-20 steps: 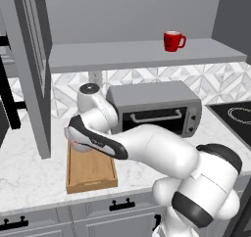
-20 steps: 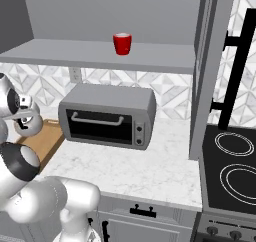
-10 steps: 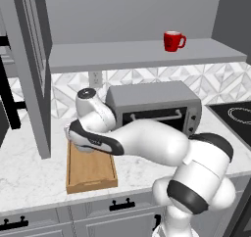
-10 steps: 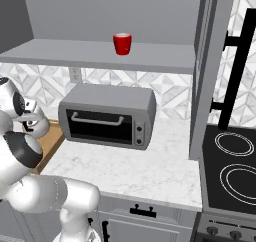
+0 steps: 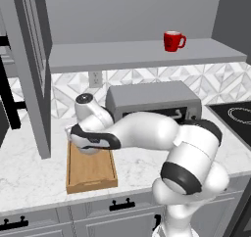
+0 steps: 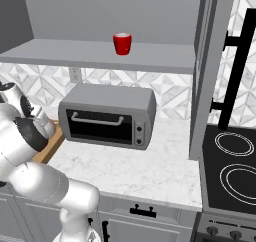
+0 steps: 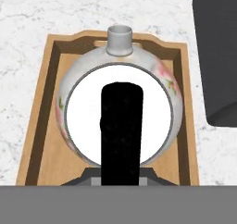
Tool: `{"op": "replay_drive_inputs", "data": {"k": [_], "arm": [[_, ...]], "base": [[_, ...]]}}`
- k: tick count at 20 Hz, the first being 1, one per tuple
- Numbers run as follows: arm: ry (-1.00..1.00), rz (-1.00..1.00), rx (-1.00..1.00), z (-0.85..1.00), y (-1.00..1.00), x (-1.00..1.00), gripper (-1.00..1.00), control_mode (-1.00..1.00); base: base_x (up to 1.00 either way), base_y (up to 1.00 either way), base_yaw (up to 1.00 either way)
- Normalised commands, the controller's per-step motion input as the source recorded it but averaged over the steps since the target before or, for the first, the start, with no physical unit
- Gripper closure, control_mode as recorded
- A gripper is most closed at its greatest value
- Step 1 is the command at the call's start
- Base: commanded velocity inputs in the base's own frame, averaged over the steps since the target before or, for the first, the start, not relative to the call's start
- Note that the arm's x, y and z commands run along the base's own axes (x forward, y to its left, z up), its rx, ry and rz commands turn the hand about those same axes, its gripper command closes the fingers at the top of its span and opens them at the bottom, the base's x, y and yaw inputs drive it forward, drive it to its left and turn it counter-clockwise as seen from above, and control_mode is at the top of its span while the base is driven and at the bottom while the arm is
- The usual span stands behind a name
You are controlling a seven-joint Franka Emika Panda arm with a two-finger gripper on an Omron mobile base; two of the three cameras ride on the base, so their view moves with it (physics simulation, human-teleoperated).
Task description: Pick the kettle from the counter and place it on the tray. Then pick the mug from the cabinet and place it on the tray. Then close the cabinet doors.
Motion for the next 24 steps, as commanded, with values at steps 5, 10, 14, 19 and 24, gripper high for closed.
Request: {"op": "replay_drive_inputs", "data": {"k": [5, 10, 14, 19, 24], "arm": [[0.00, -0.08, 0.00, -0.25, 0.00, 0.24, 1.00, -1.00], [0.00, -0.07, 0.00, -0.25, 0.00, 0.07, 1.00, -1.00], [0.00, -0.05, 0.00, -0.33, 0.00, 0.00, 1.00, -1.00], [0.00, -0.05, 0.00, -0.33, 0.00, 0.00, -1.00, -1.00], [-0.03, -0.04, 0.00, -0.09, -0.07, 0.00, -1.00, -1.00]], "base": [[0.00, 0.00, 0.00], [0.00, 0.00, 0.00], [0.00, 0.00, 0.00], [0.00, 0.00, 0.00], [0.00, 0.00, 0.00]]}}
